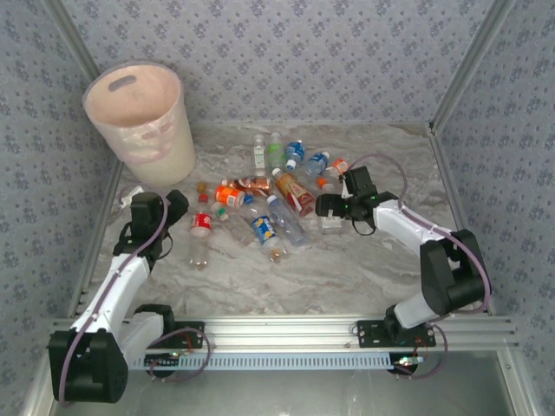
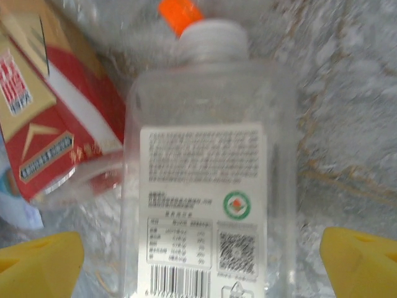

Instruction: Put the plastic bottles in the bin

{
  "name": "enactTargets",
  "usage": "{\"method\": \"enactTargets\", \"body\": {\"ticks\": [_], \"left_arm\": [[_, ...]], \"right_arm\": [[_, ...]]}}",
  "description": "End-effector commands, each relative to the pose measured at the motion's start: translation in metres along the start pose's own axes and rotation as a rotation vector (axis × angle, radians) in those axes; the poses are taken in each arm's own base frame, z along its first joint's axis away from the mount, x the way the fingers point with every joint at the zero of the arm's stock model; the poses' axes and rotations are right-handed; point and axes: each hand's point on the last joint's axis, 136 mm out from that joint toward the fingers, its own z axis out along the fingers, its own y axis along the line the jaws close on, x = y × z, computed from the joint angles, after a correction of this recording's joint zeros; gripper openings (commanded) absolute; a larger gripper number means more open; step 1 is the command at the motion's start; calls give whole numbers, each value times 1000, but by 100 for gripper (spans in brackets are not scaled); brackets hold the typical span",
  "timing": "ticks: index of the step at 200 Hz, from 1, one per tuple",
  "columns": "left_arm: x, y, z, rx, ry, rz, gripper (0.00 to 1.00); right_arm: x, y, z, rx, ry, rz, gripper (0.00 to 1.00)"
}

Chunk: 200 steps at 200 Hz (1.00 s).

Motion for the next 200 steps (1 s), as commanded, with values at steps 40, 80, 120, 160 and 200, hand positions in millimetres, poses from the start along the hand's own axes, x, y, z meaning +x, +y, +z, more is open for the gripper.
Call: {"method": "enactTargets", "body": {"ticks": [40,80,120,160,200], "left_arm": [[2,-22,2,46,92,-15,98],[6,-19,5,28,108,-26,98],[10,-19,7,28,128,-22,98],[12,-29,6,55,140,1,98],[18,-50,3,133,181,10,98]], "right_arm": [[14,0,13,183,96,-193,100],[22,-4,23,275,162,-169,100],[28,-12,30,316,132,-58,100],[33,-14,33,302,95,-59,91],[31,-22,14,321,6,-94,79]]}}
